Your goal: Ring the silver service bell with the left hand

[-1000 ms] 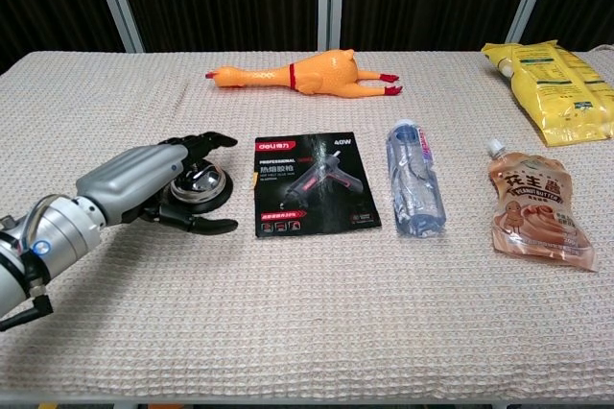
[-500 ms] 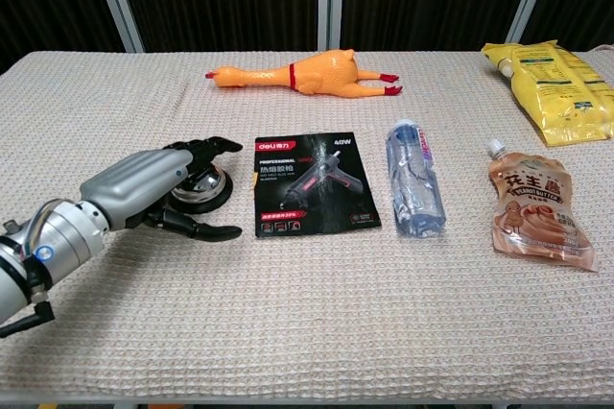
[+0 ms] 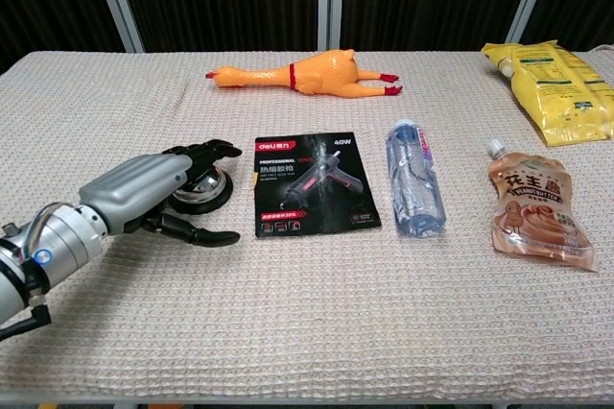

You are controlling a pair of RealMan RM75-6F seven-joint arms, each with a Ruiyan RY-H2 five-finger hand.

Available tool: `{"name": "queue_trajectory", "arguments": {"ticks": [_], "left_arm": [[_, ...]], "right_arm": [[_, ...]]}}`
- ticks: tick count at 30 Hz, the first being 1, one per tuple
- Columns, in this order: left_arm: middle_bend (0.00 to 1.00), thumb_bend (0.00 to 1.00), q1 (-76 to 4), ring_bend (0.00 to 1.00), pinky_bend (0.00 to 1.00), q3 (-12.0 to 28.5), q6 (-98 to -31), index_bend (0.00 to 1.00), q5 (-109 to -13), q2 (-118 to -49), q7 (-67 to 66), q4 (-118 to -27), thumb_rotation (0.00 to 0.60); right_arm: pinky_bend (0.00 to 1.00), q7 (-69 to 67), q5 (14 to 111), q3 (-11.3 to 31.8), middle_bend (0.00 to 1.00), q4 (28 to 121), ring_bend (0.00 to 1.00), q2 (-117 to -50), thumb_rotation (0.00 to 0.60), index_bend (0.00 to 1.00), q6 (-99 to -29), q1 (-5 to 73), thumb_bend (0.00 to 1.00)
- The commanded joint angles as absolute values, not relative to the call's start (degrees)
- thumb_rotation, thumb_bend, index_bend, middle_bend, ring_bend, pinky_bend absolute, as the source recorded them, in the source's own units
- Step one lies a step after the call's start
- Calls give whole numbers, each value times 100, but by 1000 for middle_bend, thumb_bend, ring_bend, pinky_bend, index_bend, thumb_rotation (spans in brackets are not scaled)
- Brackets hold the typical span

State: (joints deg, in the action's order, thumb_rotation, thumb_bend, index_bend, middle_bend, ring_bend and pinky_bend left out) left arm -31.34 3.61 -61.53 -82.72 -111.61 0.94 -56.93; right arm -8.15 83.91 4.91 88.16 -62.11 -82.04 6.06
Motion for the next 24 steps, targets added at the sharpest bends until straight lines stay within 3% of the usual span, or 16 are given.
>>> {"name": "queue_trajectory", "arguments": {"ticks": [1,6,11,16,24], "left_arm": [[0,0,-3180,0,0,454,-6280,35,-8323,-11096,90,-5791,251],[0,0,-3147,0,0,613,-6689,35,-8409,-10753,-100,-6204,249],[0,0,-2714,0,0,637,-7244,35,-8280,-9938,-551,-6762,251],[0,0,-2001,0,0,256,-7861,35,-8245,-8874,-1196,-7528,246],[0,0,-1234,0,0,28,-8711,35,-8261,-8050,-1309,-8340,242]], "right_arm": [[0,-828,8395,494,0,8821,0,-6203,600,0,-8211,604,0],[0,-863,8413,491,0,8827,0,-6196,600,0,-8231,595,0],[0,-909,8437,496,0,8831,0,-6174,600,0,-8266,584,0],[0,-1021,8416,517,0,8761,0,-6259,600,0,-8190,637,0],[0,-1065,8473,455,0,8584,0,-6447,600,0,-8065,702,0]]}}
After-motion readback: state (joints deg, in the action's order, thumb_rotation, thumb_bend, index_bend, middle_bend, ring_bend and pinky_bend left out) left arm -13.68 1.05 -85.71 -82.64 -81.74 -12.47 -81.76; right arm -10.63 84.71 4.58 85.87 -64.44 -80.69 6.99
